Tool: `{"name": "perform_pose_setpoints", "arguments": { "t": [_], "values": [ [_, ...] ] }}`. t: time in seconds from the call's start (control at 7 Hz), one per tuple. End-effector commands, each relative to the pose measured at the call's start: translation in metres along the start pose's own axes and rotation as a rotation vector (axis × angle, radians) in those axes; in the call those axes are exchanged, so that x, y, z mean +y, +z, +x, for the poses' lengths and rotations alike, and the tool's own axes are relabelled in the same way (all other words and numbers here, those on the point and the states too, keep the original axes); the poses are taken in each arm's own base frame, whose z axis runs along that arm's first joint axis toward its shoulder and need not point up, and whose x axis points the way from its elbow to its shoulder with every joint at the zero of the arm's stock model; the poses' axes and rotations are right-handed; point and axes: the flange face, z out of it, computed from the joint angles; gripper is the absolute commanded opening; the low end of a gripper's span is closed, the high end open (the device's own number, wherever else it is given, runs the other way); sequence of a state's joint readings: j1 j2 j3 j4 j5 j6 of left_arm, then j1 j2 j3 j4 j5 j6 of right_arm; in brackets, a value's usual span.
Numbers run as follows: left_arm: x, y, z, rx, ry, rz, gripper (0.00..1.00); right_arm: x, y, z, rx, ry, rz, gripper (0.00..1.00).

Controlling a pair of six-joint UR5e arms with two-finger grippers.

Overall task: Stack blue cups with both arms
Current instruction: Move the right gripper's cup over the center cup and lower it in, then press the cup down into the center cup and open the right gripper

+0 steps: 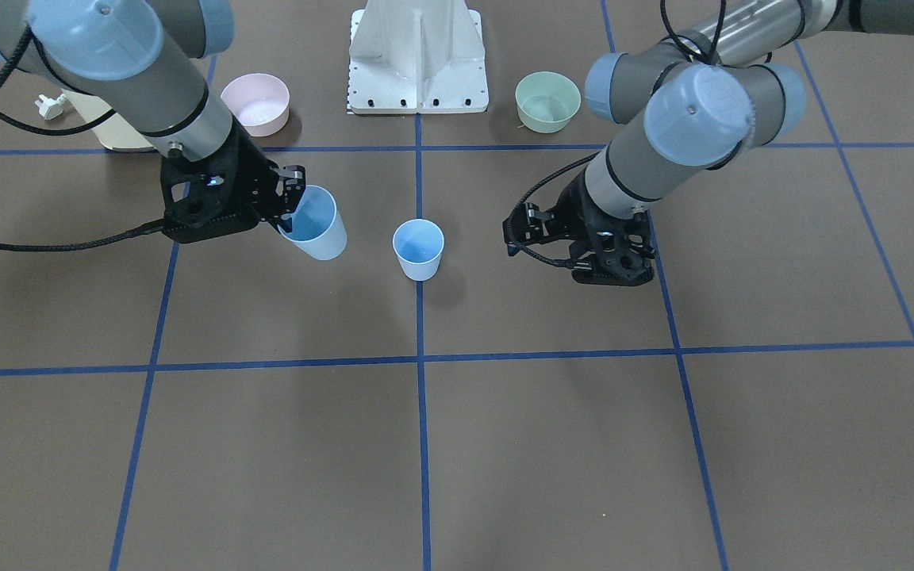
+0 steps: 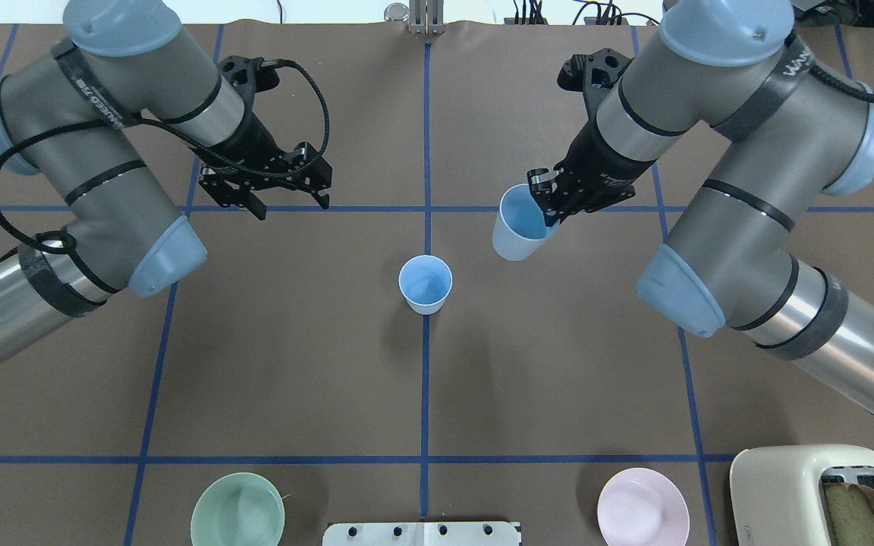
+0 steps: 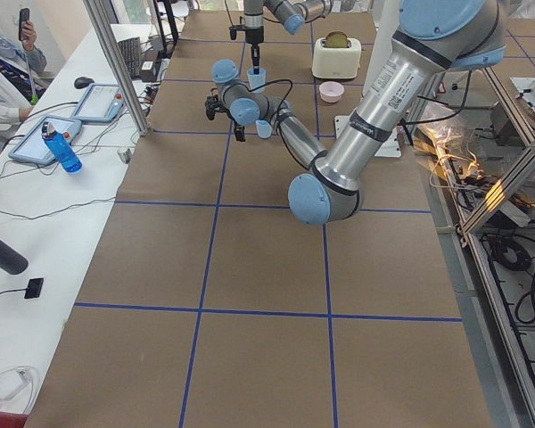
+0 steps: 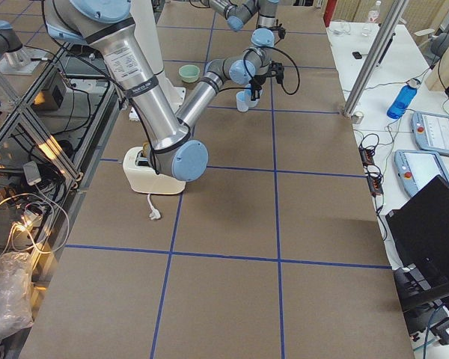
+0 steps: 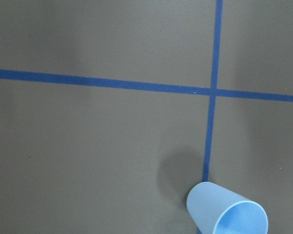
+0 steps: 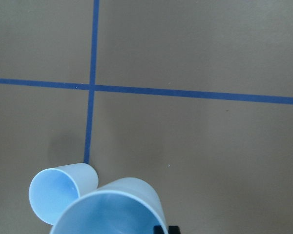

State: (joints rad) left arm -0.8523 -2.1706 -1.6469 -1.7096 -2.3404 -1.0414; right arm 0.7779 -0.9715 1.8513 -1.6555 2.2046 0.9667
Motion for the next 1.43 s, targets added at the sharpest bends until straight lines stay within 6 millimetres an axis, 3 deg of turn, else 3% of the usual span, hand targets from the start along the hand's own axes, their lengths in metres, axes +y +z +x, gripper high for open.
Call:
{"name": "perform_pose_setpoints", "arguments": {
  "t": [0.0,0.14,0.29,0.43,0.57,1.14,1.29],
  "values": [
    [-0.015,-0.026,-0.065,-0.076,0.103,0.007,0.98,0.013,0.012,-0.057,0.044,-0.008,-0.011,0.00],
    [-0.020,-0.029,-0.098,-0.101,0.143,0.005,0.98,0.016,0.022,-0.080,0.045,0.003,-0.018,0.00],
    [-0.024,-0.032,-0.112,-0.112,0.180,0.007,0.98,0.011,0.031,-0.107,0.052,-0.004,-0.017,0.00],
    [-0.023,-0.028,-0.131,-0.130,0.185,0.001,0.98,0.007,0.037,-0.120,0.055,-0.008,-0.018,0.00],
    [-0.023,-0.027,-0.133,-0.132,0.194,-0.002,0.98,0.010,0.050,-0.123,0.076,-0.016,-0.014,0.00],
    [-0.023,-0.026,-0.135,-0.135,0.192,-0.002,0.98,0.013,0.065,-0.120,0.096,-0.023,-0.023,0.00],
    [-0.023,-0.025,-0.135,-0.135,0.193,-0.004,0.98,0.009,0.078,-0.121,0.088,-0.033,-0.007,0.00]
  ]
}}
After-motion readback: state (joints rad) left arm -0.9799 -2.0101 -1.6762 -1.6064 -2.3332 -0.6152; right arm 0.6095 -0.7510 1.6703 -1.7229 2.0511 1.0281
